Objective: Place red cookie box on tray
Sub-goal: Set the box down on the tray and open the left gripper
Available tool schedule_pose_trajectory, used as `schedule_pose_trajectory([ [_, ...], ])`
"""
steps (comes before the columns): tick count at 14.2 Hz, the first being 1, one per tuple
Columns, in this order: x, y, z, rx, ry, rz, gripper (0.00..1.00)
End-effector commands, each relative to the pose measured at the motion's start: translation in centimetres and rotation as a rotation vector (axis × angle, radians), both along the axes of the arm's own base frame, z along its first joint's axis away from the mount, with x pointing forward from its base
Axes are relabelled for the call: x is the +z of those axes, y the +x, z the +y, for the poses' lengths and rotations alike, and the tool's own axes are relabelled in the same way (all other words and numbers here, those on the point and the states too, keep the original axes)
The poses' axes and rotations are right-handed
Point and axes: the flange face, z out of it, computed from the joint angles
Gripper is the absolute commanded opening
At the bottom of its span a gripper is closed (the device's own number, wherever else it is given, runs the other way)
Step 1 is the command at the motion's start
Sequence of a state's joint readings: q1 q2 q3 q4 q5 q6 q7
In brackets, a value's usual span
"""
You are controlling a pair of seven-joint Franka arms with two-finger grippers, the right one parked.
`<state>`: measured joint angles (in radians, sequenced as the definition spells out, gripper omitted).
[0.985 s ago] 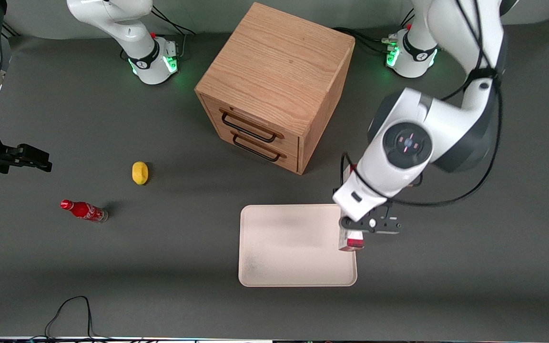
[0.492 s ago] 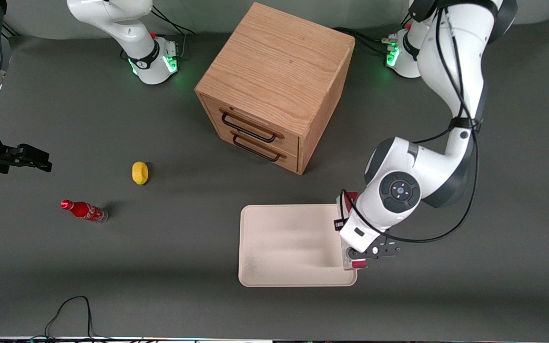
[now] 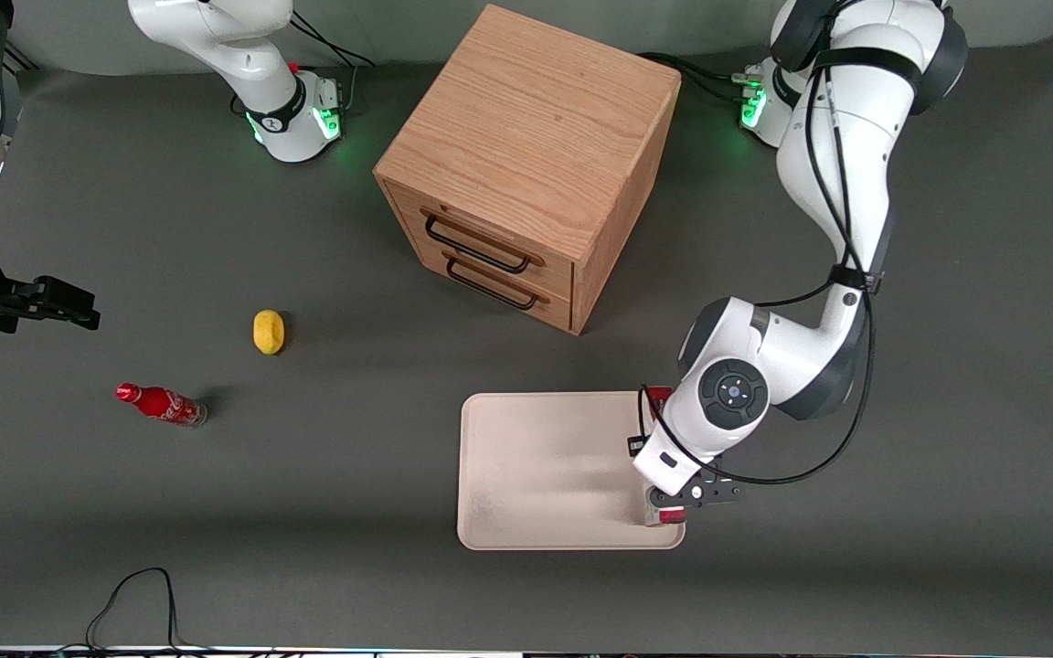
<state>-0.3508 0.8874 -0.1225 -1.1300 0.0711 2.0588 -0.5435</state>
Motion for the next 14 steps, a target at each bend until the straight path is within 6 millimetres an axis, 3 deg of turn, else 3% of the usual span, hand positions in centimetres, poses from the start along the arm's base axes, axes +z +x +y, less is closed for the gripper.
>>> schedule_pose_trajectory([
  [1, 0.0, 0.1, -0.3, -0.008, 0.019, -0.02, 0.0],
  [5, -0.8, -0.1, -0.5, -0.003, 0.015, -0.024, 0.0],
  [6, -0.8, -0.2, -0.7, 0.009, 0.014, -0.024, 0.41],
  [7, -0.8, -0.2, -0.5, 0.022, 0.016, -0.022, 0.99],
  [11, 0.0, -0.1, -0.5, 0.042, 0.009, -0.029, 1.0],
  [14, 2.7, 0.0, -0.4, 0.06, 0.004, -0.046, 1.0],
])
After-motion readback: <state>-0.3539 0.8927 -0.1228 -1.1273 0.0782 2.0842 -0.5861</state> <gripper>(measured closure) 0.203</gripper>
